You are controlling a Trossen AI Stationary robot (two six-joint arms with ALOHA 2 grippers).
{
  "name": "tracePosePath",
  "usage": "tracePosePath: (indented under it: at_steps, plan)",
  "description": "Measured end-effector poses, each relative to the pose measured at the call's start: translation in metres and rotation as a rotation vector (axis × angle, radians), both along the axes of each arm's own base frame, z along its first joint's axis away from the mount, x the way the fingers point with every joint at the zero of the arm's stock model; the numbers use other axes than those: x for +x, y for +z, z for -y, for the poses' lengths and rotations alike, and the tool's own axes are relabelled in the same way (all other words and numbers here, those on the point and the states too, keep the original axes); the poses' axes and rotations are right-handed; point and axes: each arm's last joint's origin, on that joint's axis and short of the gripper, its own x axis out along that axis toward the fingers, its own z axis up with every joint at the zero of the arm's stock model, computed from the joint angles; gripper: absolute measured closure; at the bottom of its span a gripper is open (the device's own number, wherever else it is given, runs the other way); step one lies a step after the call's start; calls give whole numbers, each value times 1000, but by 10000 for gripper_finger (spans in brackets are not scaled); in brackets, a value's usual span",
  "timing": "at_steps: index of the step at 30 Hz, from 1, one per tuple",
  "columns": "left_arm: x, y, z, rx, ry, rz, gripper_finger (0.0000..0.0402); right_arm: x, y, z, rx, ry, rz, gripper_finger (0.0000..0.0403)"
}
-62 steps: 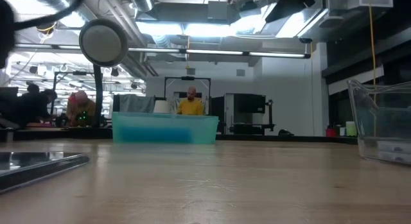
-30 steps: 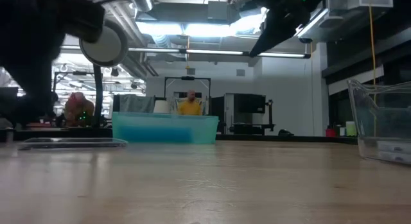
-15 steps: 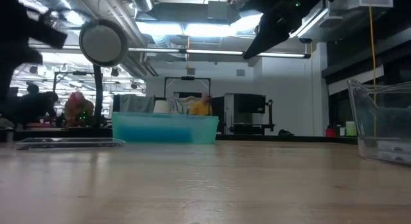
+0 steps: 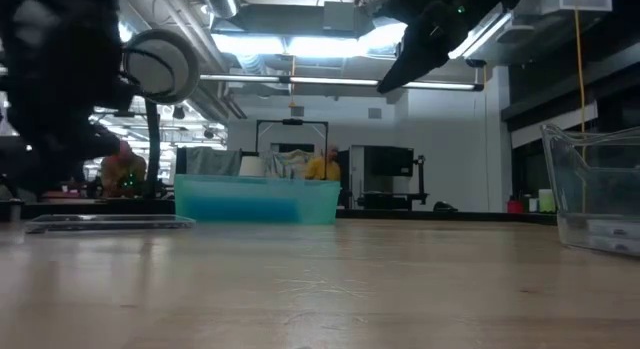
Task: Pick & place jewel cases by type
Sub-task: Put the black CD case into the transparent bin
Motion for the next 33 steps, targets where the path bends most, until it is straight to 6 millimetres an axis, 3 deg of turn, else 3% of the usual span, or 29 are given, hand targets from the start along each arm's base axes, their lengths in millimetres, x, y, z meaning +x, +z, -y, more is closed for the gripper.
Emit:
tracePosePath:
  at_steps: [12,17,33]
  plan:
    - [24,-5,-49,10,-18,35,401,0,0,0,11,-10,6,382]
    - [21,-15,-65,-4,22,35,401,-1,-1,0,15,-12,-6,382]
    - [15,-41,-66,-117,6,114,400,-2,-2,2,21,-24,-24,382]
